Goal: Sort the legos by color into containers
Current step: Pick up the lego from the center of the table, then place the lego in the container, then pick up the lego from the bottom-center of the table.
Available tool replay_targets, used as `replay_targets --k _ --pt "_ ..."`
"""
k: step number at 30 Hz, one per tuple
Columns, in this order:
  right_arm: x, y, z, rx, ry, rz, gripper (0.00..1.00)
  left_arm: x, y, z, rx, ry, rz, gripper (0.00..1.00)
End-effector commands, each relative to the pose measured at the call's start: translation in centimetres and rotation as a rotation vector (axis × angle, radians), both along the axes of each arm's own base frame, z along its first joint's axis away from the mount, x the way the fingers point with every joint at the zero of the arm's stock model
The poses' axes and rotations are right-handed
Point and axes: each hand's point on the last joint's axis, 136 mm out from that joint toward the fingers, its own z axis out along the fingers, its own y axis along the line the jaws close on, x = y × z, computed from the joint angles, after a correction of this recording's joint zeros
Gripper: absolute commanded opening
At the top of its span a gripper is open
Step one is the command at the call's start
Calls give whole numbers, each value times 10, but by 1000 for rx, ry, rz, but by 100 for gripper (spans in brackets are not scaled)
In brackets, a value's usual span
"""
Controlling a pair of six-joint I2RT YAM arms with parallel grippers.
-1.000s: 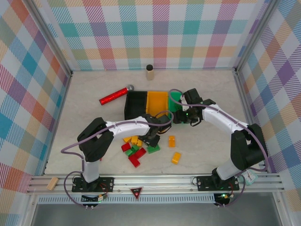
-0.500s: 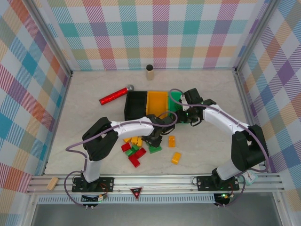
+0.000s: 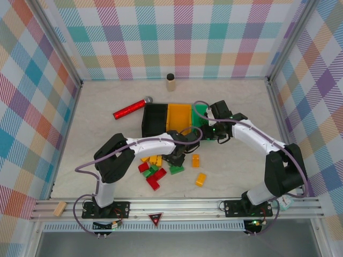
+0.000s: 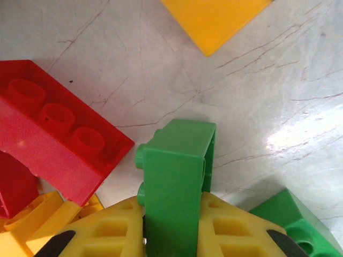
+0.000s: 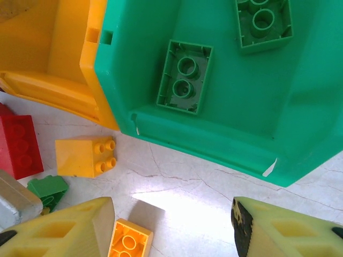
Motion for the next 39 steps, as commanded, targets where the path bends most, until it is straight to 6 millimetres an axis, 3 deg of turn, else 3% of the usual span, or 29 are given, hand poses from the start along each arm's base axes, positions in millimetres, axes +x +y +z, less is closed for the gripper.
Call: replay_targets --k 1,7,13,17,21,23,26,29,34,39 --pt "0 -4 7 8 -15 -16 61 9 -18 49 -108 -59 1 3" --pt "1 -17 20 26 -40 -82 61 48 -56 101 -230 -162 -9 2" --pt "-4 -53 21 16 -22 -205 61 101 -99 121 -355 -193 37 1" --pt "-14 -71 17 13 1 -253 61 137 -114 116 -374 -232 70 1" --pt "-26 -76 14 26 9 -259 61 164 -126 102 -397 -220 89 2" --pt "-31 -72 15 54 9 -245 61 172 -128 100 -398 -229 97 13" --pt "-37 -59 18 134 19 -210 61 176 -126 105 -405 -241 107 47" --pt "-44 -43 19 224 33 -164 62 173 -121 121 -416 -264 103 63" --pt "-62 -8 16 287 69 -42 61 161 -98 156 -456 -331 106 71" --pt "-101 44 8 246 81 206 64 141 -51 168 -506 -350 186 71"
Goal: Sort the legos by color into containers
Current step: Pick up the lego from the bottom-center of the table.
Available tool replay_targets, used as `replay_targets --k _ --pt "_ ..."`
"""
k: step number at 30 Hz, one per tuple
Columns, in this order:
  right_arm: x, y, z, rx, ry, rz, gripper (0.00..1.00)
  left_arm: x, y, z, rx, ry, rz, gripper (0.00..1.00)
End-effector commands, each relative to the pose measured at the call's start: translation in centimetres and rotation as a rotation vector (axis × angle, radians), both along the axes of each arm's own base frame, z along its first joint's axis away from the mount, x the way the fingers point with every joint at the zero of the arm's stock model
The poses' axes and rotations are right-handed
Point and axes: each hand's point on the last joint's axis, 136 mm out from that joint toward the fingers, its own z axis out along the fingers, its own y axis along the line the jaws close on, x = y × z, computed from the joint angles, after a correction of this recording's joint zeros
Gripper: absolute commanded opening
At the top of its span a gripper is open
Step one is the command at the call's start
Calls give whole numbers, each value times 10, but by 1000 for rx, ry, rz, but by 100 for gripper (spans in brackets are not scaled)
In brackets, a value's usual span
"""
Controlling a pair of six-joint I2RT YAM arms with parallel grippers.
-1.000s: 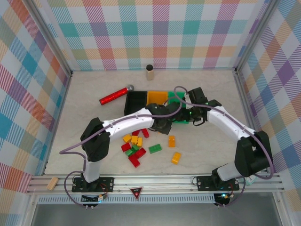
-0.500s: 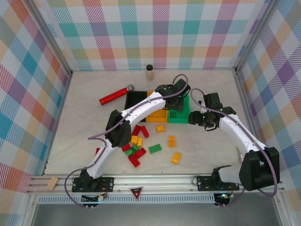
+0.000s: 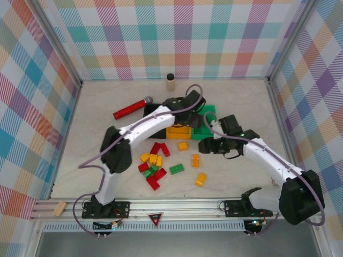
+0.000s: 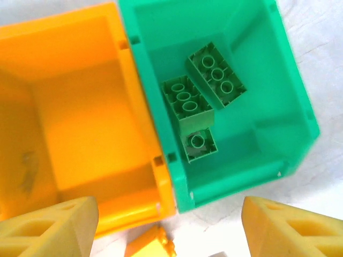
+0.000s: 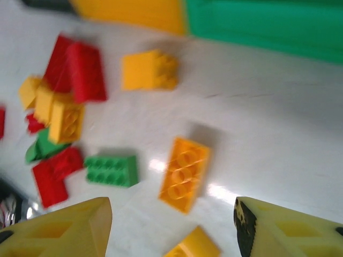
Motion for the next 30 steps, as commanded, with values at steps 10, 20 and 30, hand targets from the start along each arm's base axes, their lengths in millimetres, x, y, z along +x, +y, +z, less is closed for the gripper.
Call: replay_targets --k 10,20,30 --pt "-54 74 -35 -170 -37 386 75 -56 122 -7 -80 8 243 71" --pt "-49 102 -66 -347 -35 427 80 -91 183 -20 -49 -11 385 71" --pt "-52 113 -90 -447 6 401 83 -100 210 -27 10 -29 441 71"
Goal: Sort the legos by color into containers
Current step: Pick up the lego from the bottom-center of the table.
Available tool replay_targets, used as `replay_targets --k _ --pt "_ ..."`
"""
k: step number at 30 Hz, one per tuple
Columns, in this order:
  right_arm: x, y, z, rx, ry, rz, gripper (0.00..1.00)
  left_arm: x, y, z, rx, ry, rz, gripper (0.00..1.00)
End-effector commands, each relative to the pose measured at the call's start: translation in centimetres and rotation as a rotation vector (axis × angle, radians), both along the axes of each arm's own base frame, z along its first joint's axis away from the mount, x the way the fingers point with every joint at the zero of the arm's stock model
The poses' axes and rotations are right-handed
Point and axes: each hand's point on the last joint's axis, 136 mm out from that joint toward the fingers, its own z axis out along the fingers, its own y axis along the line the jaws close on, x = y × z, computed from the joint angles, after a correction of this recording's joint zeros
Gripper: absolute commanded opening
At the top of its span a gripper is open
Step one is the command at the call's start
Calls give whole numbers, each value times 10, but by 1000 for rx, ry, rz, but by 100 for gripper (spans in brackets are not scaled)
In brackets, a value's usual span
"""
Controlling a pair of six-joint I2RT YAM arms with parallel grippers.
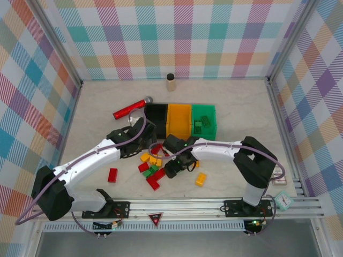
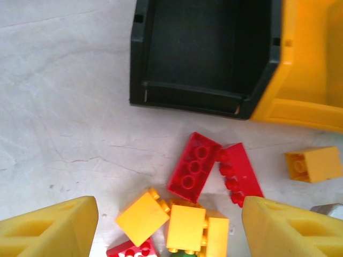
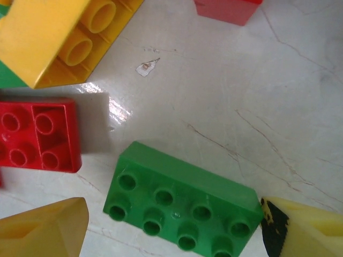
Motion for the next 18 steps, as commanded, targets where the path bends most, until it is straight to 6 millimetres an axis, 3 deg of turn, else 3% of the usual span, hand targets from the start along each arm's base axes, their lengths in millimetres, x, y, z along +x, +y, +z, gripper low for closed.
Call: replay_targets --k 1,6,9,14,18 --pt "0 -6 -5 -52 6 -48 83 -4 12 -7 30 12 35 72" --pt "2 -13 -12 -102 -1 -82 74 -5 15 -12 40 16 38 71" --pt "3 -11 -7 -80 -7 -87 66 -7 18 -13 48 18 39 71" --pt "22 -9 25 -14 -75 -119 65 -11 25 -14 79 25 41 71" --pt "53 -19 52 55 -103 -181 65 -17 32 -17 88 33 48 71"
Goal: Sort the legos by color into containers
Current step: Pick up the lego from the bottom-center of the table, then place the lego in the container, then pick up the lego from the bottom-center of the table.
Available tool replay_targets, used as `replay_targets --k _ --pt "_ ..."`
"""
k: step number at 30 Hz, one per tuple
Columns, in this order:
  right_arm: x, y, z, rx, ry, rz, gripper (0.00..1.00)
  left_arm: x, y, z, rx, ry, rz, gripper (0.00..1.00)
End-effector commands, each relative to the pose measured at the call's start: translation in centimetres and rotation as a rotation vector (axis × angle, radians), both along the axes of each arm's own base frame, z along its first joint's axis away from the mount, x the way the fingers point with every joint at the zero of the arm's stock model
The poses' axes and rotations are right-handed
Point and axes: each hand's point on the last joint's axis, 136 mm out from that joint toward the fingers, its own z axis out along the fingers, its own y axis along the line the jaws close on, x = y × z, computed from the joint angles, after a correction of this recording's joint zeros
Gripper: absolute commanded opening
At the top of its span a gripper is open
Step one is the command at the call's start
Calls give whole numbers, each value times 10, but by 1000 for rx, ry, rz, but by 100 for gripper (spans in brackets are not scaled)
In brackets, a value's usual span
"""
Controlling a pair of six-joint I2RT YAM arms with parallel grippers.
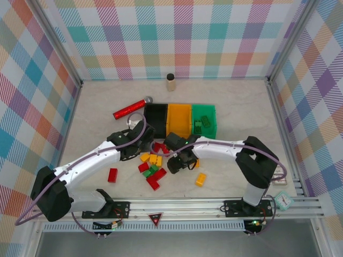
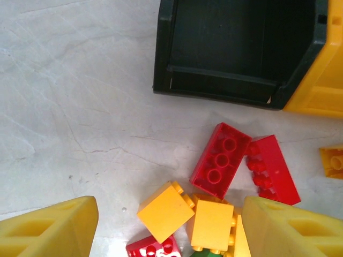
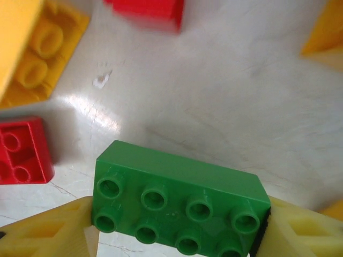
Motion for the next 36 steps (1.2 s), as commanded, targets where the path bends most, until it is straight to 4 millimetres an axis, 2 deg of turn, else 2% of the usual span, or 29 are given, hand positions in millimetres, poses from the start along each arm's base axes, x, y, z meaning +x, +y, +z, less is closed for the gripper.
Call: replay_targets --k 1,7,12,18,21,25,29,30,32,36 --pt "38 -8 39 84 -65 -72 65 -10 19 -3 38 16 29 71" --pt "100 -46 67 128 -130 -214 66 -19 20 -2 6 15 7 71" --pt "143 -78 78 142 -157 -333 66 -26 19 -8 -9 42 -3 72" --pt "176 -107 76 150 -145 -438 67 -33 17 -16 -25 76 -17 72" --pt "182 -103 77 173 -133 -426 77 -35 17 -19 -25 84 -19 72" --pt "179 -93 84 228 -113 -399 82 -35 16 -22 -22 100 -24 74" --pt "160 -78 96 311 -90 -348 81 -36 16 -27 -14 118 -20 75" --pt "149 -68 98 338 -79 -310 81 -36 17 -29 -11 120 -12 78" --pt "125 -48 100 353 -62 -217 80 -36 18 -32 -12 124 1 79" --pt "63 -1 81 308 -9 -16 80 -35 19 -40 -35 140 36 81"
